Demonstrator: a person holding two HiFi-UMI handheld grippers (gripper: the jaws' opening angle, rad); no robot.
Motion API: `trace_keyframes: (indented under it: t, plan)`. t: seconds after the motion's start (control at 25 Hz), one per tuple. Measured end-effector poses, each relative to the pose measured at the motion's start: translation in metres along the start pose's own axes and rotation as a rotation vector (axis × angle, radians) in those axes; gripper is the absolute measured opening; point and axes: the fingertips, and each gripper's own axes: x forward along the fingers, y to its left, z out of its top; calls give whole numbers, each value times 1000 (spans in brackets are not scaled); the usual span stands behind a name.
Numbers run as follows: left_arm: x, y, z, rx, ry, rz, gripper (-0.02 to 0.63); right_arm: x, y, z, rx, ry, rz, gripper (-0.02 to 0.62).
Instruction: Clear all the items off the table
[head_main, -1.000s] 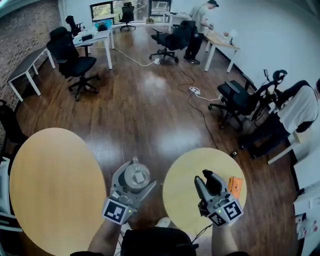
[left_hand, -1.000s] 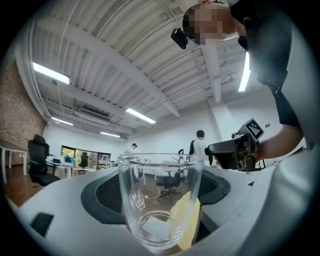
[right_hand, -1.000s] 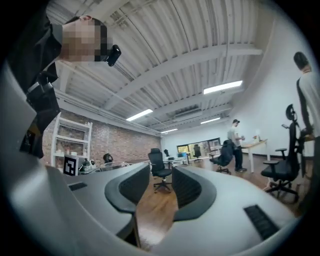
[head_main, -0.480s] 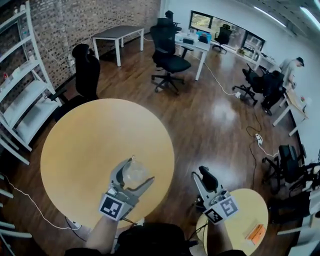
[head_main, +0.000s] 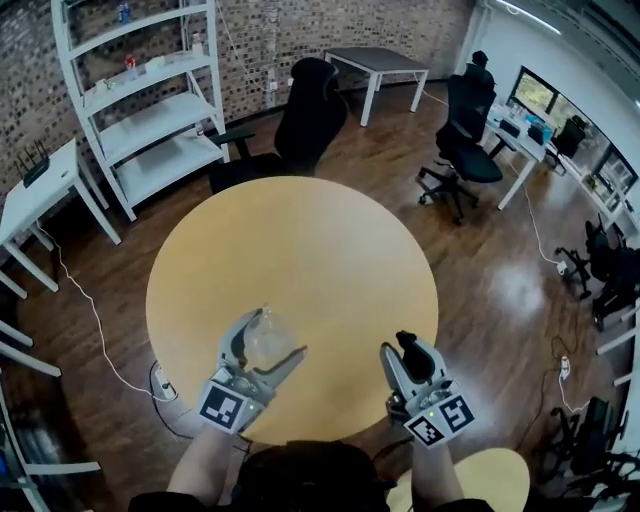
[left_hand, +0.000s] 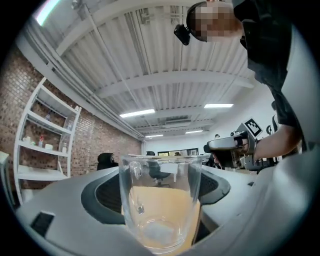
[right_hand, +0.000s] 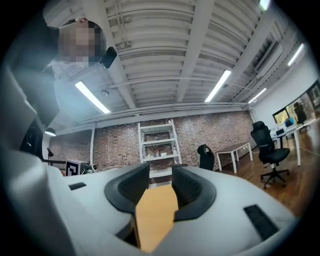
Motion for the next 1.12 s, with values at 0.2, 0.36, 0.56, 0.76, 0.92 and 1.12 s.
trace_keyframes:
  t: [0.2, 0.36, 0.56, 0.76, 0.92, 1.12]
  plan:
    - [-23, 28, -19, -16, 30, 146, 402, 31, -2, -29, 94, 74, 107, 146]
    - [-39, 47, -33, -33, 45, 245, 402, 50, -2, -46, 113, 135, 161, 146]
    - [-51, 65, -57, -47, 60, 309, 400, 57, -7, -77, 160, 191, 183, 140]
    - [-71, 97, -103, -89, 115, 362, 402, 71, 1, -121, 152, 253, 201, 134]
    - [-80, 118, -139, -131, 141, 400, 402, 78, 4, -162, 121, 333, 217, 126]
    - [-86, 145, -184, -128, 181, 427, 402, 84, 7, -194, 187, 365, 230, 126]
